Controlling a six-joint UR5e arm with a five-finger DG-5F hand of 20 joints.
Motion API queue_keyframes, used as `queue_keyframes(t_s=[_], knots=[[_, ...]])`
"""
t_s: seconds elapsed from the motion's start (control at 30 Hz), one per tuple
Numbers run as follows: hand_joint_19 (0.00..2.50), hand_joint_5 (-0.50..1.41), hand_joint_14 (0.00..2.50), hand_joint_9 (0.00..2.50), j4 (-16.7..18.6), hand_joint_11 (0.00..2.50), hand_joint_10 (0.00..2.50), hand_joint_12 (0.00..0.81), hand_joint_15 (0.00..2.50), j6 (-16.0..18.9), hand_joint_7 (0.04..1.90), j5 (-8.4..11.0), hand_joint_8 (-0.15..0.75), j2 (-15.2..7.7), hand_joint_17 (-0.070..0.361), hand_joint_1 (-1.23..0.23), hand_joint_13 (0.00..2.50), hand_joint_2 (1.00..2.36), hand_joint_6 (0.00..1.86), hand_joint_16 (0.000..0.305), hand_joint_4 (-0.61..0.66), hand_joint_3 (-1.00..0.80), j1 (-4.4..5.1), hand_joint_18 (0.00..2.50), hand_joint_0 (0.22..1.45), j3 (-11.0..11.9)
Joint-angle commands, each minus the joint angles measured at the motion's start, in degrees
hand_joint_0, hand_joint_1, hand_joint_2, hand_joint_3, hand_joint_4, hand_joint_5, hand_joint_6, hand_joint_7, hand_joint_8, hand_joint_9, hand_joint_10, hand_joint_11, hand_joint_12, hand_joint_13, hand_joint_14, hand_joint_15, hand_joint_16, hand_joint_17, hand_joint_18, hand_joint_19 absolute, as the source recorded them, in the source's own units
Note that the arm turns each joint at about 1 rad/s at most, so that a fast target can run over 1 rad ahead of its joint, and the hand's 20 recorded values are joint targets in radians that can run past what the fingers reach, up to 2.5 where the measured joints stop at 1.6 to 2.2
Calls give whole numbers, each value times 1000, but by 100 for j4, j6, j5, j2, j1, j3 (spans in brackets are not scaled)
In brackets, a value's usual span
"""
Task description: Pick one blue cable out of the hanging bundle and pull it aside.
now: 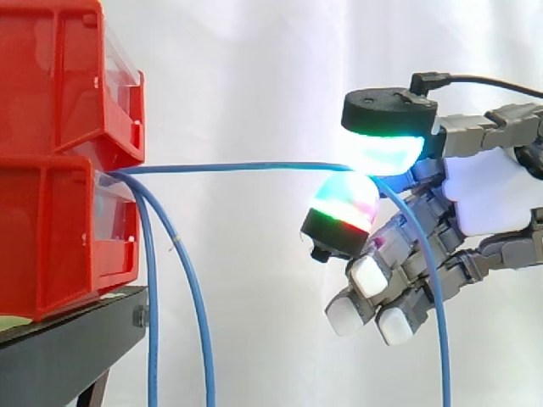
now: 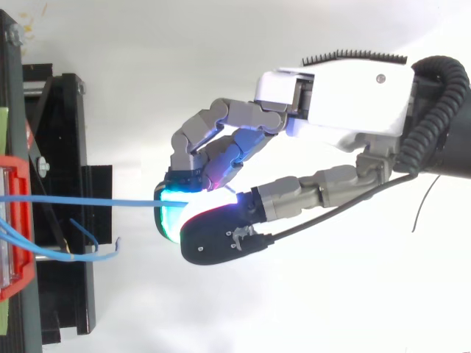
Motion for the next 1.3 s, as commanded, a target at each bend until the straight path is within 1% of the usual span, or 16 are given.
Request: queue_keyframes(t_s=[0.0, 0.17, 0.33, 0.43, 0.77, 1.27], knots=[[530, -154, 15, 854, 0, 444, 16, 368, 396, -8, 1090, -1, 327, 1, 111, -773, 629, 1023, 934, 49, 118, -65, 0, 556, 610, 0], [513, -156, 15, 838, 0, 461, 14, 364, 394, -8, 1127, -1, 318, 1, 109, -798, 618, 1022, 933, 48, 102, -99, 0, 548, 627, 0], [510, -157, 15, 834, 0, 445, 14, 361, 397, -8, 1122, 8, 317, 1, 108, -809, 616, 1022, 933, 48, 118, -100, 0, 540, 625, 0], [513, -155, 15, 835, 9, 448, 14, 363, 399, -17, 1148, 8, 318, -8, 109, -803, 612, 1021, 931, 48, 126, -103, 0, 539, 622, 0], [517, -151, 15, 843, 17, 442, 14, 369, 392, -17, 1143, 17, 325, 1, 111, -789, 615, 1020, 931, 49, 130, -86, 0, 538, 612, 0], [510, -150, 15, 849, 17, 444, 14, 371, 391, -17, 1153, 17, 326, 1, 112, -787, 615, 1019, 927, 50, 130, -110, 0, 536, 618, 0]])
